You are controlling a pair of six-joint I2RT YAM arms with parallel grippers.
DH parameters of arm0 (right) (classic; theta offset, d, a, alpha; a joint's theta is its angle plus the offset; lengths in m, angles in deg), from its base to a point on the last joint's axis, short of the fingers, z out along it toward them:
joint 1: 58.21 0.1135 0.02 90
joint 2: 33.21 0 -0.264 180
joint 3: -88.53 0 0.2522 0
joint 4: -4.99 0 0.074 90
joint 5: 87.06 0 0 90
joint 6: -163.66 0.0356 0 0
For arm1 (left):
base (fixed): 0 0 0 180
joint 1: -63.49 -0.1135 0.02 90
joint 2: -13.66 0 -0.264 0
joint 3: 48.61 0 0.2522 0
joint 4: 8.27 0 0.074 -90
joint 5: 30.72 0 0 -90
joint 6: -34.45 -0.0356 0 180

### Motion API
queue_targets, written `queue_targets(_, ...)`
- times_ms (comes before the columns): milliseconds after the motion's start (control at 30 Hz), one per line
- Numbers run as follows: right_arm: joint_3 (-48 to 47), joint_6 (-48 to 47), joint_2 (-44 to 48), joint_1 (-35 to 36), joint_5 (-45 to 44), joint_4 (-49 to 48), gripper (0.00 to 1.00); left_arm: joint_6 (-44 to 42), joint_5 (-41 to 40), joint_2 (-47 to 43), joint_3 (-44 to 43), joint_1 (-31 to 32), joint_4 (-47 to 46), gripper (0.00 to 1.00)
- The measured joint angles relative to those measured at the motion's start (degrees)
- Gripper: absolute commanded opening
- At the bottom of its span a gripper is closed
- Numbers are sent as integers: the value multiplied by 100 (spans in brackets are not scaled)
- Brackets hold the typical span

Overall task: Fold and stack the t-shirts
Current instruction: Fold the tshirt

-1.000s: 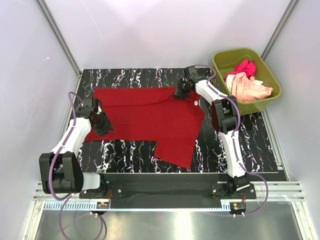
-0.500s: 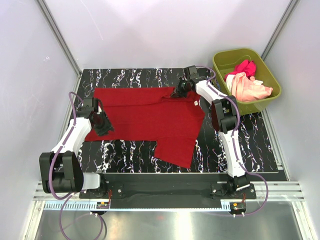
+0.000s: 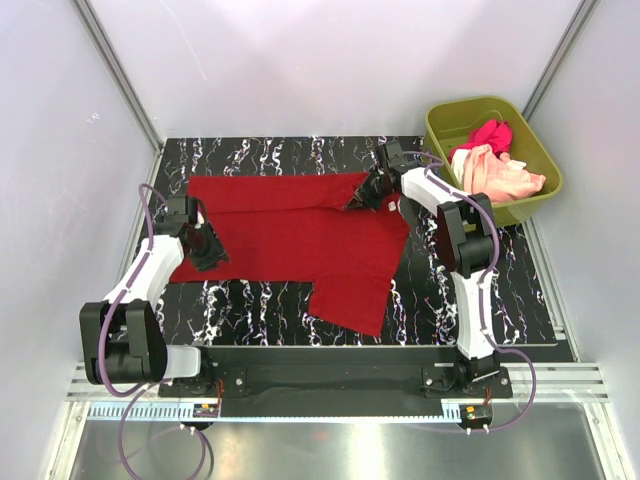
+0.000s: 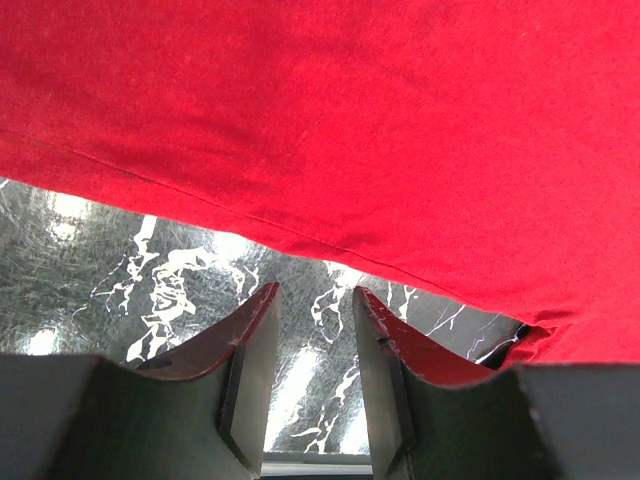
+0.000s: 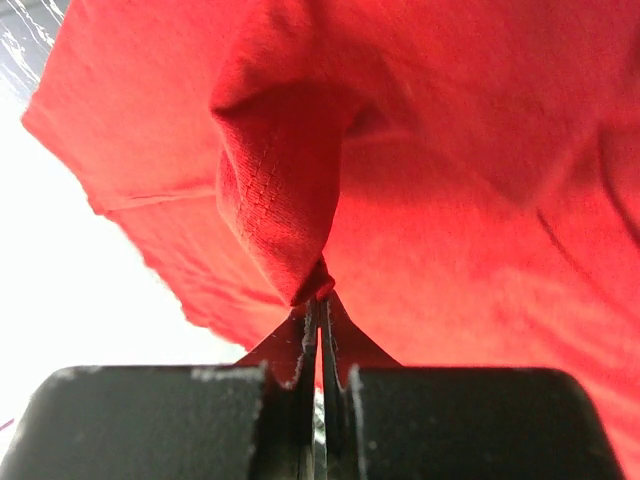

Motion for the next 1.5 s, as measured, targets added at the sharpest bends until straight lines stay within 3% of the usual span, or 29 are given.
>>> queue_targets(367,654,1008,223,254,103,-83,4,-2,7,2,31,0,-22,40)
queue_targets(500,964,1574,227,459,299,-334,23,-20,11,2,31,0,-33,40)
queue_targets(533,1078,1681,254,505,374,-420,36,-26,11,2,31,0,-39,40)
queue_targets(600,1294,1790,361,564,503,-463,48,-70,31,17,31,0,-52,40)
queue_targets(633,1390,1733,455,581,570,-448,57,-101,55,44,31,2,-70,41)
queue_targets(733,1443,1012,846,546,553,-122,66,-170,157,125,31,61,-162,41)
queue_targets(833,1279,-144,1366,337,140,358,58,-184,387,177,31,372,-396,40)
queue_targets(933,1261,-1014,1869,-155,-74,439,36,-20,800,385,-2,883,-909,38)
queue_targets(967,1246,-1276,1958,-391,-127,437,24,76,935,557,-61,1078,-1123,35)
queue_targets(1067,1082,-1941,1878,-1067,-245,398,17,367,1276,1237,-402,1644,-1777,31)
queue_targets(1167,815,-2546,1419,-1320,-269,380,18,686,1414,2057,-931,2105,-2376,30)
queue_targets(1233,767,-2835,1108,-1279,-181,313,27,881,1434,2500,-1231,2299,-2723,31)
queue_targets(1500,833,-3379,595,-1084,402,42,42,1510,1436,3683,-2059,2446,-3412,35)
